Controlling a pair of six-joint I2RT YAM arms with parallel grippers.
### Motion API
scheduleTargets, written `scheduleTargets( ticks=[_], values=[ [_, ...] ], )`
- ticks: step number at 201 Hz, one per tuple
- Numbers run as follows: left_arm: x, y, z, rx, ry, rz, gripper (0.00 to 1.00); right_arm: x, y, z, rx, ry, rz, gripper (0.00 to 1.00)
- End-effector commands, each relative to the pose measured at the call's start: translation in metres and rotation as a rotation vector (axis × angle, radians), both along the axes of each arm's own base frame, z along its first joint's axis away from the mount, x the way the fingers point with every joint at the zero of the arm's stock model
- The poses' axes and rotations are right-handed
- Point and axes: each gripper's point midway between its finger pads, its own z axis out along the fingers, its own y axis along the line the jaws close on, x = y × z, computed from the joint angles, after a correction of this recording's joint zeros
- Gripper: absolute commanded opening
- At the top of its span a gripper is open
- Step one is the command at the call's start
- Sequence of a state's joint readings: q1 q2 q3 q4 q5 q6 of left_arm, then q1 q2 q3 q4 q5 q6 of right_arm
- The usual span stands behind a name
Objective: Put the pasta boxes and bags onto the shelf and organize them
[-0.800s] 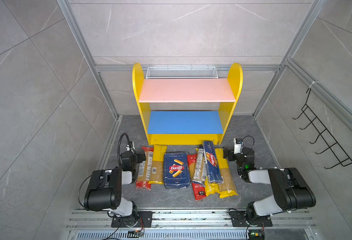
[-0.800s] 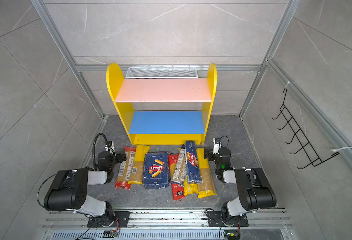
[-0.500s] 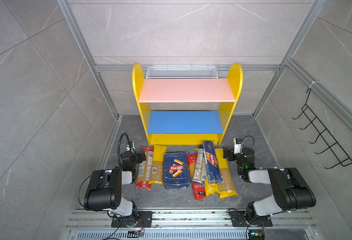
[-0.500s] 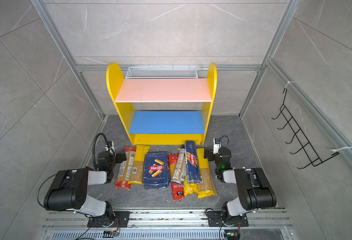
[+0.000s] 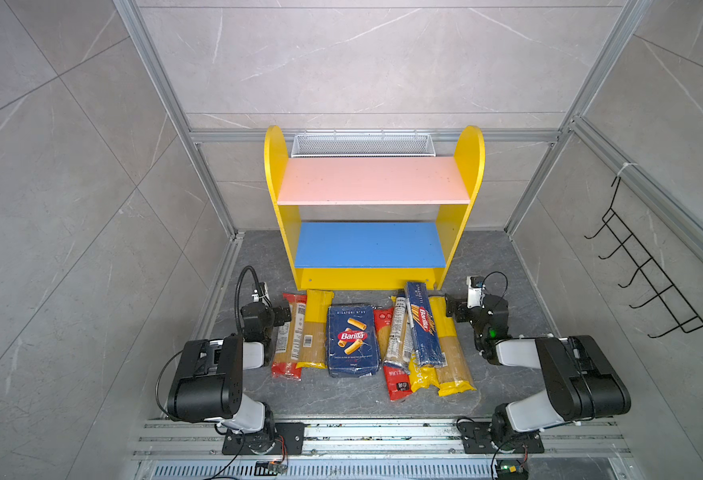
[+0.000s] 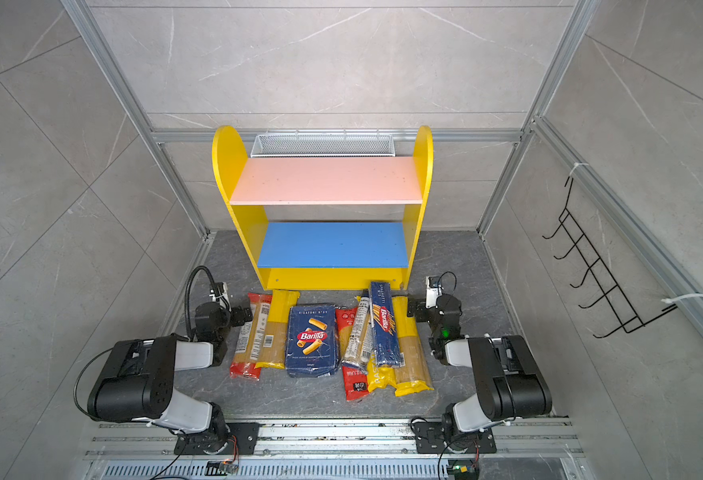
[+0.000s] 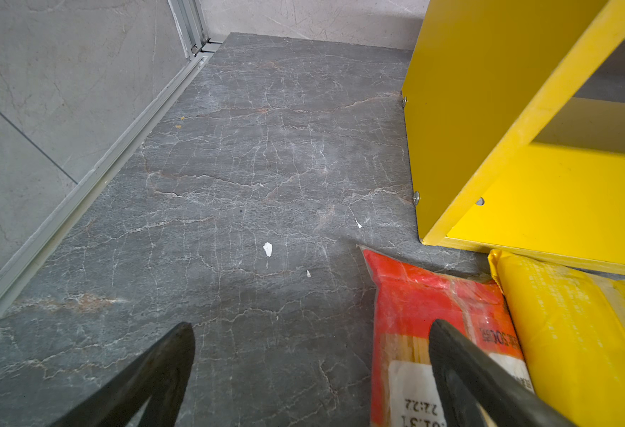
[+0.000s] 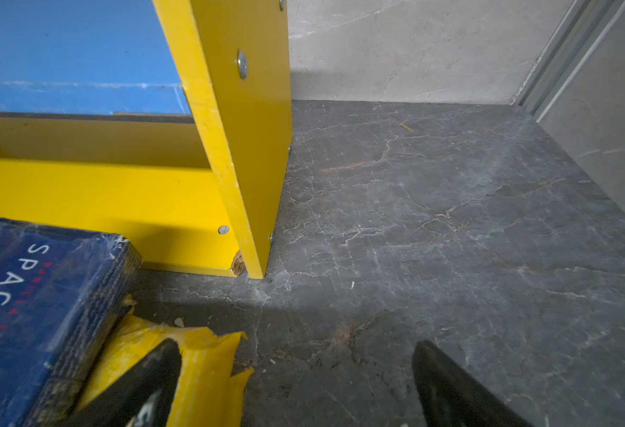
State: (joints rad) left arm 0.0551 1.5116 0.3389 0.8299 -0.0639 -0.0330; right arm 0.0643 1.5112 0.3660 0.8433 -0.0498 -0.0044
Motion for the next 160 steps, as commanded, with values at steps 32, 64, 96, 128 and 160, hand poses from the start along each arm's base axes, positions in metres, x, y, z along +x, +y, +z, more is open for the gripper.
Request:
scheduleTargets(
  ticks=[32, 64, 96, 128, 160],
  values=[
    [0.01, -0.002, 0.015, 0.012, -0.045, -0.029, 1.0, 0.002, 0.003, 0.003, -0.01, -0.015, 0.017, 1.0],
    [0.01, -0.002, 0.015, 0.012, -0.044, -0.028, 1.0, 0.005, -0.003, 0.006, -0.02, -0.011, -0.028, 1.0],
    [0.01, -0.002, 0.016, 0.013, -0.047, -0.029, 1.0, 0.007, -0.025, 0.015, -0.034, 0.088, -0.175, 0.99],
    [0.012, 0.003, 0.025, 0.031, -0.044, 0.004, 1.0, -0.003, -0.051, 0.033, -0.057, 0.162, -0.386, 0.99],
    [0.01, -0.002, 0.042, 0.109, -0.023, 0.045, 1.0, -0.03, -0.082, 0.066, -0.035, 0.259, -0.698, 1.0]
  ],
)
